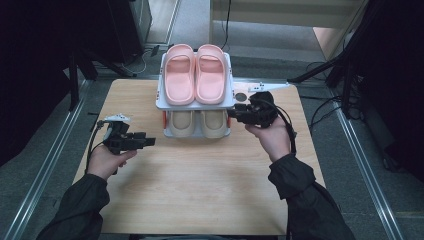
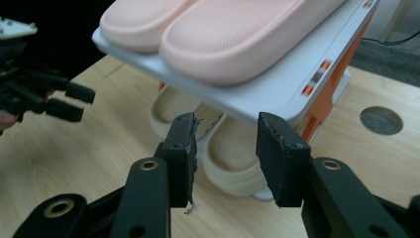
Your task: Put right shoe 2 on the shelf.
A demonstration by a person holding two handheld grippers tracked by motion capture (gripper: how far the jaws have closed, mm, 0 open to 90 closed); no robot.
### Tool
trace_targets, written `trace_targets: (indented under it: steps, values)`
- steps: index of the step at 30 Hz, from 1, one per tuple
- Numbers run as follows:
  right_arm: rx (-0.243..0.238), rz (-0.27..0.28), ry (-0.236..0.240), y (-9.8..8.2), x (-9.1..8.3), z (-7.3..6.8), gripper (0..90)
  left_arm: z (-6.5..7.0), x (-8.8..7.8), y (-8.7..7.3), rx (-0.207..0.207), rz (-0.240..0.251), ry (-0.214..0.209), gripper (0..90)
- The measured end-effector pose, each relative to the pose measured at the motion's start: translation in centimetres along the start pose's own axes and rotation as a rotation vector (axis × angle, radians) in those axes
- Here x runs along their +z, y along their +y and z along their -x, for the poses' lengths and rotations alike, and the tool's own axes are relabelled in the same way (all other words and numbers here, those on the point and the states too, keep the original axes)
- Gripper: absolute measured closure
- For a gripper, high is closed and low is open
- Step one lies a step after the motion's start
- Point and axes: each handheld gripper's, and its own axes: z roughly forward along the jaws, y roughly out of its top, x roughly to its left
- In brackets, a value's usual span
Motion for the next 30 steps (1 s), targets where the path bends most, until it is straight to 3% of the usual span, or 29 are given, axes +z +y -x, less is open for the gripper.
trace_targets:
  steps: [5, 10, 19, 26, 30]
  values:
    - [-0.006, 0.016, 0.022, -2.3, -0.5, -0.3, 56.3, 0.1, 0.4, 0.1, 0.006, 0.004, -0.008, 41.5]
    - [0.027, 0.014, 0.046, -4.5, -0.8, -0.1, 56.4, 0.2, 0.7, 0.3, 0.012, -0.007, -0.01, 41.4]
    - [0.032, 0.028, 0.049, -7.3, -1.4, -0.1, 52.0, 0.4, 1.0, 0.3, 0.022, -0.024, -0.008, 41.5]
    - [0.036, 0.047, 0.05, -9.1, -1.6, 0.4, 50.5, 1.0, 1.2, 0.3, 0.005, -0.012, -0.061, 41.5]
    - [0.056, 0.042, 0.036, -10.2, -1.2, 1.1, 49.6, 1.2, 1.5, 0.3, 0.019, -0.022, -0.06, 41.5]
